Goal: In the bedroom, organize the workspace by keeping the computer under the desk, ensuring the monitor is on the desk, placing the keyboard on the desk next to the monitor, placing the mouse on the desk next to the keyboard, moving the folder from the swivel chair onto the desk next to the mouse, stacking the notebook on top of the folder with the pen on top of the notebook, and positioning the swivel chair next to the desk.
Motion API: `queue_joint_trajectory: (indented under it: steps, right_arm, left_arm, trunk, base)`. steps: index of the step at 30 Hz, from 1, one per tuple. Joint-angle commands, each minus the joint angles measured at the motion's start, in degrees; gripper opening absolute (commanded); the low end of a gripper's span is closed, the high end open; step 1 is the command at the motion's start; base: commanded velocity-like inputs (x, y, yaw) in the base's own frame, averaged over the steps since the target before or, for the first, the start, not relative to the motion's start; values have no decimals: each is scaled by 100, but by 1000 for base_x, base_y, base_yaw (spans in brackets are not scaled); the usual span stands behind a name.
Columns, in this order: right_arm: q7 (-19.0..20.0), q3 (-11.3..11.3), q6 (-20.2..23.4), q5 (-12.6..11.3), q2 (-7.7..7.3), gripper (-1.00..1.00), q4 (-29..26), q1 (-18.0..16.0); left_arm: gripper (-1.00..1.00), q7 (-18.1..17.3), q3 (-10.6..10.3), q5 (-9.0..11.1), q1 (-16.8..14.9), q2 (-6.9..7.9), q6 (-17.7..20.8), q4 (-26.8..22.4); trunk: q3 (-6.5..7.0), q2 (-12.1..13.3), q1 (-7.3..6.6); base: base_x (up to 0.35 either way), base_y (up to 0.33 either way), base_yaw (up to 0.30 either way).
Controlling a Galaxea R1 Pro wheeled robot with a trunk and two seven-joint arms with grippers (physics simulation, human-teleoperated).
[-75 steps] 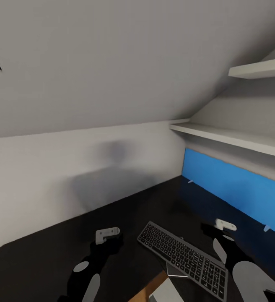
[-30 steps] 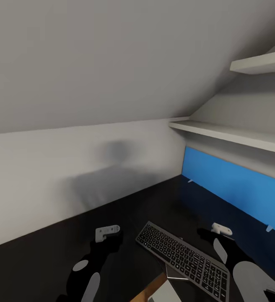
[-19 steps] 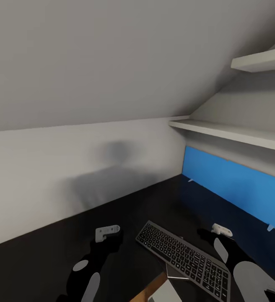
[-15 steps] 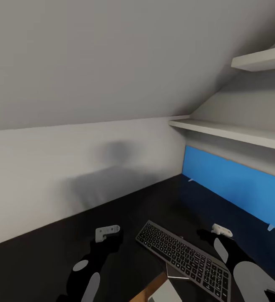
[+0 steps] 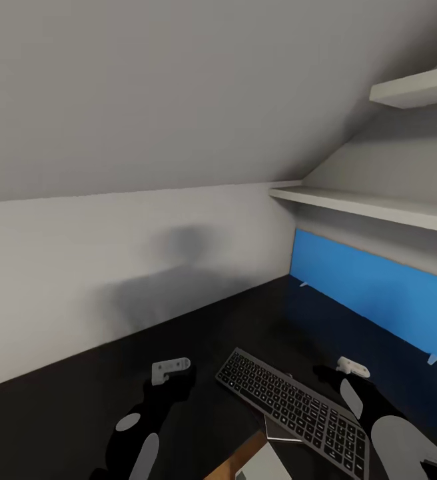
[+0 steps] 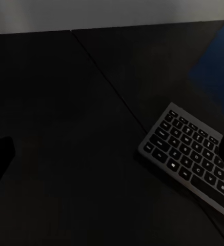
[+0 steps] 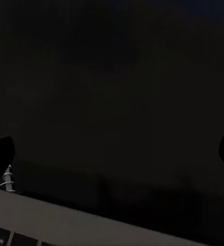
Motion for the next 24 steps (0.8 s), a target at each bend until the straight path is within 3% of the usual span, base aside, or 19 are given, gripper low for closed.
queue_joint_trajectory:
  steps: [1,24]
  right_arm:
    - [-9,-5,28,-59,1,100,-10,-3]
    - [-13,-7,28,-65,1,100,-18,-3]
  left_arm:
    - [100,54,-7,61,-5,1,17,-7]
    - [100,54,-8,61,-5,1,17,-7]
  trunk:
    - [-27,-48,23]
    - [-440,-970,529]
  base:
    - [0,0,0]
    - [0,0,0]
